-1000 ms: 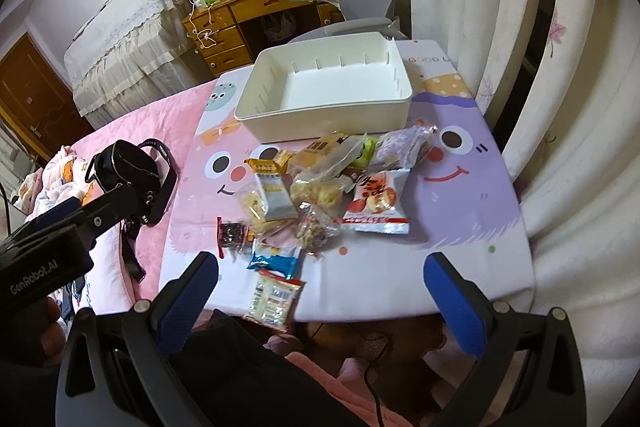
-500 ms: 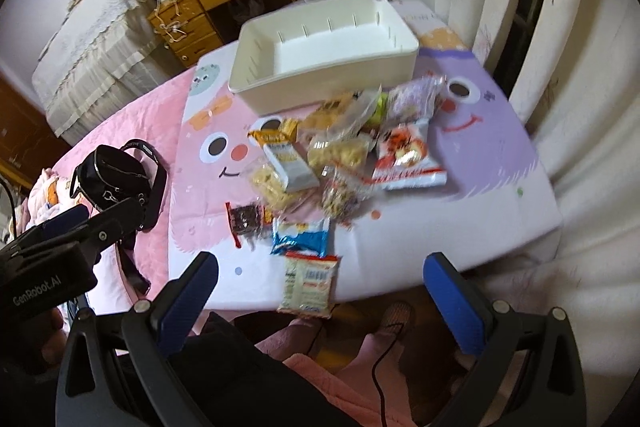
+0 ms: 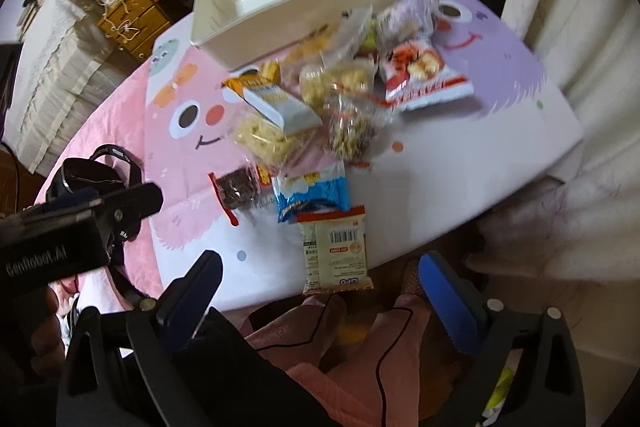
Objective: Organize snacks
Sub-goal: 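Lower the left tool onto the dark seaweed snack while the right tool grasps the cream biscuit pack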
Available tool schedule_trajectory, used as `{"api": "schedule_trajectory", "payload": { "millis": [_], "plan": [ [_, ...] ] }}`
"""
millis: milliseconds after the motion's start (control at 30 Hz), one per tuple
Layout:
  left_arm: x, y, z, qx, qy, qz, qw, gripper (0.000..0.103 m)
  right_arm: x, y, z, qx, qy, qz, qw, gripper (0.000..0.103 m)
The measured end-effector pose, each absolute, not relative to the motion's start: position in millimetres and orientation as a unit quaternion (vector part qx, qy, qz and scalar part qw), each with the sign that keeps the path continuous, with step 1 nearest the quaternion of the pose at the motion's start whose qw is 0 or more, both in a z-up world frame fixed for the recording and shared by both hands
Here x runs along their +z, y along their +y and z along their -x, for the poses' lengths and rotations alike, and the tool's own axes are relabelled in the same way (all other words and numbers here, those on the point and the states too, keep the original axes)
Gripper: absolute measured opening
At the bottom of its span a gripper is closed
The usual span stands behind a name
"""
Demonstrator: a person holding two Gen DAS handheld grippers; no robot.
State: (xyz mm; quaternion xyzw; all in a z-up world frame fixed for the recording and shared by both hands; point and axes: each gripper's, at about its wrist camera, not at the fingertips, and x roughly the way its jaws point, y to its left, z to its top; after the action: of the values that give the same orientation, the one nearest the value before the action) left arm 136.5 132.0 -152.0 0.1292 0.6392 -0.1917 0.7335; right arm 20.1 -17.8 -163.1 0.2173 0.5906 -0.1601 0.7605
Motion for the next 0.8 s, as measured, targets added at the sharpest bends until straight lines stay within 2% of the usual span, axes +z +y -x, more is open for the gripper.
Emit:
{"api": "schedule_trajectory", "payload": {
  "millis": [267, 433, 533, 667, 800],
  "plan": [
    [-210, 128, -160, -0.167, 0.665, -0.116, 0.718, 0.102, -211, -22, -19, -0.176, 0.588, -0.223, 0.758, 0.09],
    [-242, 121, -170, -0.148, 0.679, -0.099, 0.712, 0.098, -237, -22, -21, -0.181, 0.593, -0.206, 0.757, 0.085],
    [-256, 118, -173, -0.14, 0.689, -0.084, 0.706, 0.096, -250, -21, -22, -0.181, 0.604, -0.197, 0.75, 0.083],
    [-271, 114, -177, -0.133, 0.699, -0.073, 0.699, 0.087, -266, -18, -22, -0.179, 0.628, -0.185, 0.734, 0.081],
    [-279, 116, -181, -0.127, 0.704, -0.063, 0.696, 0.084, -276, -18, -23, -0.171, 0.643, -0.186, 0.723, 0.077]
  ]
}}
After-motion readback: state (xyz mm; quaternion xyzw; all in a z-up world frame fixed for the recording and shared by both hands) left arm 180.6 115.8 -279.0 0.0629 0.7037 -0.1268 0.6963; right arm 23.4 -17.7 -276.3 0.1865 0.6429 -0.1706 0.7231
